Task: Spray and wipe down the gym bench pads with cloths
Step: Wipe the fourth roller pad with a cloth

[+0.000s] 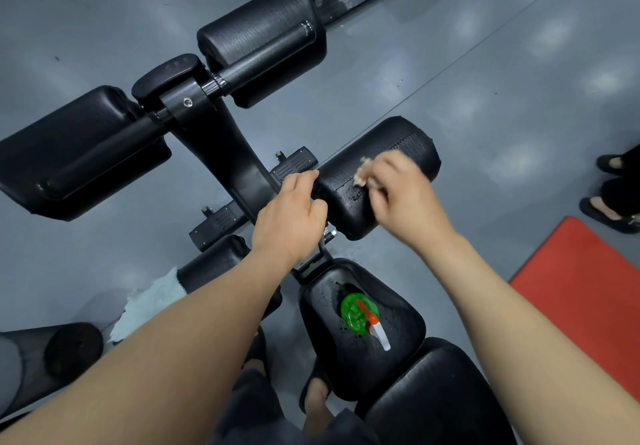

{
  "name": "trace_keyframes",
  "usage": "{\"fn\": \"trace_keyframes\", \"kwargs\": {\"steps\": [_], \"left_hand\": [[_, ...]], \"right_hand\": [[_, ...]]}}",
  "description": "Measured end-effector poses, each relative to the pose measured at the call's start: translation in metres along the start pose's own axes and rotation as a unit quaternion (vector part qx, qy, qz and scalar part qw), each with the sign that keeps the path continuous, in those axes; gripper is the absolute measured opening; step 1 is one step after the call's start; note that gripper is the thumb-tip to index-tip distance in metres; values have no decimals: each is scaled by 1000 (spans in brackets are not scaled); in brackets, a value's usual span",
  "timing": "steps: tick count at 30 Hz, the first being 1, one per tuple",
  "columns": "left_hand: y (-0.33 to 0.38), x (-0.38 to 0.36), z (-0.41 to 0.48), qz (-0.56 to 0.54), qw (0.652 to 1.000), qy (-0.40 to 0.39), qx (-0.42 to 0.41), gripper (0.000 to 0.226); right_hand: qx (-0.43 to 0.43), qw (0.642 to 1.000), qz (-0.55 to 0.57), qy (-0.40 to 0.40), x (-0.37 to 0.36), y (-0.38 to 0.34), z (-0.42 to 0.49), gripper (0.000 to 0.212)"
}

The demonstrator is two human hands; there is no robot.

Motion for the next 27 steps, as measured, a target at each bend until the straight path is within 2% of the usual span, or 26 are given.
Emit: {"fn": "trace_keyframes", "kwargs": {"steps": [3,5,14,18,21,24,27], "left_hand": [[1,1,-1,-3,1000,1,-4,52],[1,1,-2,-4,1000,2,-5,51],[-1,-2,0,5,1000,-11,-3,59],[0,-1,-1,5,1000,-6,-1,57],[1,1,-1,5,1000,1,-2,56],[0,-1,0,6,1000,1,1,56],[-1,-1,0,6,1000,2,0,55]], "right_hand": [[-96,993,-31,62,23,46,23,28],[-146,985,-55,68,29,66,32,26],[-233,967,-22,105,34,83,-22,22],[-212,968,0,134,35,74,-18,24],[-139,979,14,150,25,37,-12,24],[-23,998,2,63,-10,-20,-22,24],[49,999,-11,5,-19,-29,-23,25]]}}
Point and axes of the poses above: each hand's wrist, its own z-axis towards the middle knuckle, its own x-axis out of the back of the hand, y = z × x, the point moved 10 cm from there along z, towards the middle knuckle, and after that the axes turned 6 degrees about -z, right-handed, at the moved point
